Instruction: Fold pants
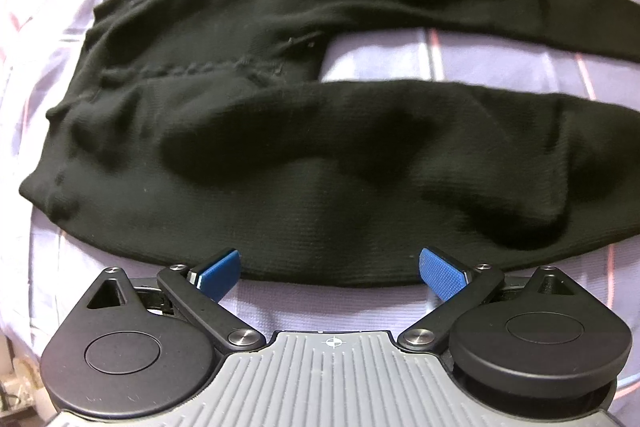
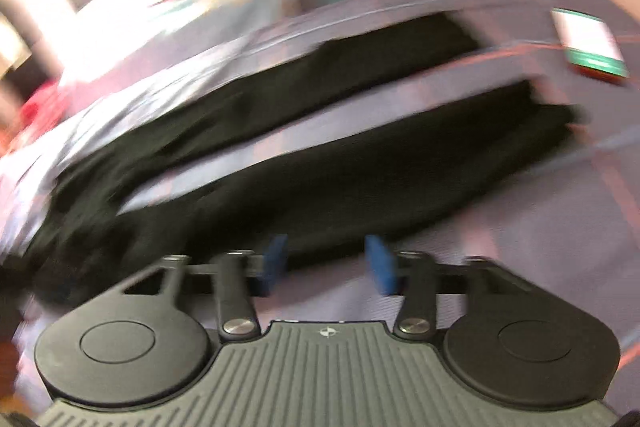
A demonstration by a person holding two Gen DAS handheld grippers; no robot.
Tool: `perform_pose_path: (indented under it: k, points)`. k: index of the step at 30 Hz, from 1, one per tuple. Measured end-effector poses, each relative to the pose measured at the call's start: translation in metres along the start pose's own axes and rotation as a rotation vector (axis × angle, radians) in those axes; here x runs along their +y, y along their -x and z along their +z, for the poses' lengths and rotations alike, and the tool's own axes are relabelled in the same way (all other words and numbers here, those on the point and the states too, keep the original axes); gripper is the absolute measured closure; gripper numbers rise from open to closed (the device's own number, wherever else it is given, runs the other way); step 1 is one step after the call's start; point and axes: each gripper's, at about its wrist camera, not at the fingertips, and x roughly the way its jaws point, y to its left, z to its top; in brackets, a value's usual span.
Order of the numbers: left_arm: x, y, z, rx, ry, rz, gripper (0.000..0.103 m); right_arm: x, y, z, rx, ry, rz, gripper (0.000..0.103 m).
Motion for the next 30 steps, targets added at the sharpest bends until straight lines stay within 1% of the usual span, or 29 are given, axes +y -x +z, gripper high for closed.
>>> perform_pose_path:
  k: [1,2,3,4,5,7,9,10,12,13,15,16,17,19,21,23,24,25,26,27,28,29,30]
  points:
    - [0.001,-0.003,-0.001,0.009,0.004,0.000,0.000,-0.017,-0.003,0.008,-0.018,-0.067,-0.047,0.056]
    - [0.002,-0.006,-0.002,0.015,0.010,-0.003,0.000,-0.033,-0.006,0.016,-0.031,-0.133,-0.078,0.050]
    - [0.003,-0.008,-0.003,0.018,0.016,-0.005,0.000,-0.046,-0.011,0.022,-0.038,-0.188,-0.089,0.043]
    - [0.003,-0.009,-0.004,0.017,0.023,-0.006,0.000,-0.059,-0.017,0.028,-0.053,-0.248,-0.091,0.029]
    - [0.003,-0.009,-0.005,0.014,0.028,-0.006,0.000,-0.068,-0.022,0.031,-0.065,-0.290,-0.091,0.023]
    - [0.002,-0.009,-0.004,0.010,0.028,0.003,0.000,-0.082,-0.038,0.038,-0.048,-0.363,-0.091,0.025]
    - [-0.001,-0.009,-0.003,0.008,0.028,0.014,0.000,-0.088,-0.051,0.042,-0.049,-0.384,-0.048,0.032]
    - [-0.002,-0.009,-0.002,0.007,0.026,0.020,0.000,-0.090,-0.056,0.042,-0.056,-0.382,-0.035,0.042]
    - [-0.006,-0.008,-0.002,0.006,0.025,0.036,0.000,-0.093,-0.058,0.043,-0.061,-0.362,-0.033,0.093]
    - [-0.007,-0.007,-0.003,0.004,0.023,0.042,0.000,-0.097,-0.056,0.046,-0.052,-0.362,-0.019,0.097]
    - [-0.010,-0.003,-0.006,-0.002,0.019,0.044,0.000,-0.114,-0.032,0.047,-0.116,-0.388,0.021,0.097]
    - [-0.013,0.000,-0.007,-0.003,0.015,0.033,0.000,-0.124,-0.022,0.052,-0.147,-0.382,0.011,0.097]
    - [-0.015,0.001,-0.009,-0.004,0.010,0.015,0.000,-0.132,-0.011,0.049,-0.165,-0.378,-0.011,0.097]
    - [-0.020,0.000,-0.013,-0.001,-0.006,-0.008,0.000,-0.155,-0.008,0.041,-0.136,-0.424,-0.036,0.097]
    - [-0.024,-0.002,-0.015,0.004,-0.013,-0.019,0.000,-0.174,-0.022,0.031,-0.059,-0.484,-0.035,0.097]
    - [-0.022,-0.001,-0.014,0.005,-0.013,-0.027,0.000,-0.178,-0.021,0.026,-0.085,-0.543,-0.023,0.095]
    - [-0.021,0.000,-0.014,0.002,-0.015,-0.036,0.000,-0.174,-0.018,0.029,-0.109,-0.548,-0.052,0.093]
    - [-0.018,0.003,-0.015,-0.004,-0.015,-0.046,0.000,-0.169,-0.014,0.031,-0.138,-0.531,-0.099,0.088]
    - [-0.013,0.005,-0.016,-0.013,-0.013,-0.052,0.000,-0.162,-0.010,0.034,-0.164,-0.490,-0.163,0.077]
    - [-0.008,0.008,-0.017,-0.025,-0.007,-0.057,0.000,-0.150,-0.005,0.037,-0.186,-0.420,-0.253,0.073]
    - [-0.003,0.011,-0.019,-0.037,0.000,-0.062,0.000,-0.138,-0.001,0.038,-0.213,-0.347,-0.315,0.066]
    - [0.005,0.015,-0.020,-0.049,0.012,-0.065,0.000,-0.127,0.007,0.038,-0.245,-0.260,-0.333,0.057]
    - [0.015,0.017,-0.022,-0.061,0.029,-0.067,0.000,-0.107,0.013,0.036,-0.268,-0.141,-0.296,0.053]
